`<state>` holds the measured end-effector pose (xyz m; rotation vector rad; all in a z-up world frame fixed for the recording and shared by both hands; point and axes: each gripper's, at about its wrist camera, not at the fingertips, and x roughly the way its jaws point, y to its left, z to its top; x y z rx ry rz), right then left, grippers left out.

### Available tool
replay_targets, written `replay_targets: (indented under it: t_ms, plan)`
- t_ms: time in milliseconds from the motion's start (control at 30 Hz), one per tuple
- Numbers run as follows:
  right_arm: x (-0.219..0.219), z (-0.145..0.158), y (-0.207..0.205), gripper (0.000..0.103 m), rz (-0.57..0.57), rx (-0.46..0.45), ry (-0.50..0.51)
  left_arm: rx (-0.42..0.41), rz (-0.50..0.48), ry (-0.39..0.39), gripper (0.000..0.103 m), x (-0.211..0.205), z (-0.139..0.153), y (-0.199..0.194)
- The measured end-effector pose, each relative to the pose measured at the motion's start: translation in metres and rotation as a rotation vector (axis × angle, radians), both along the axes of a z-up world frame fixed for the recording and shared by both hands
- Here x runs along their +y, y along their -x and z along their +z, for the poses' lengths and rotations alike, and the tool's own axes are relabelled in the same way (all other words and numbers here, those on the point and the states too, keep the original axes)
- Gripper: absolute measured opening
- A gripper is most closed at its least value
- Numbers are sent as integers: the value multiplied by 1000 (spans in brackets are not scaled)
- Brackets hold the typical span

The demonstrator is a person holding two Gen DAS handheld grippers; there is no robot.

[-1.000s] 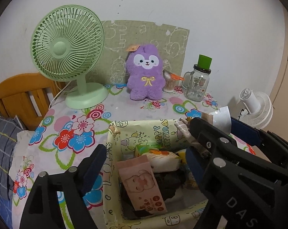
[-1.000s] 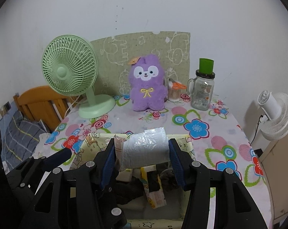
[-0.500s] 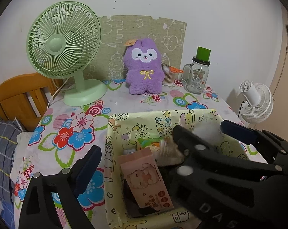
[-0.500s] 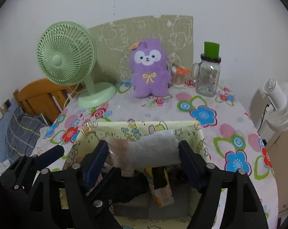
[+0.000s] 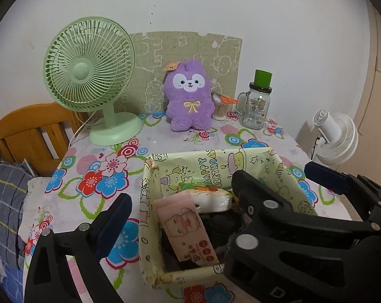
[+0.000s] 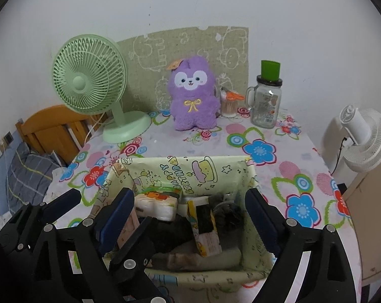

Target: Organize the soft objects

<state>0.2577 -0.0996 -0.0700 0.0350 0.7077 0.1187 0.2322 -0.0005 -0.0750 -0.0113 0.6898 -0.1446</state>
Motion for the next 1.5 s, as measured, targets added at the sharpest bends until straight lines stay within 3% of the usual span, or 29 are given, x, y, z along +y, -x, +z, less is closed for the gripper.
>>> replay_targets:
  t_ms: [533, 1300, 1500]
  plan:
    - [-19, 33, 68, 92, -38, -78, 0, -34, 55, 3, 103, 2, 19, 53]
    - [-62, 73, 177, 92, -95, -216, 29, -168, 120, 13, 103, 24, 68, 164]
    - [-69, 79, 206, 96, -104, -250, 25, -197, 128, 0, 103, 22, 67, 190]
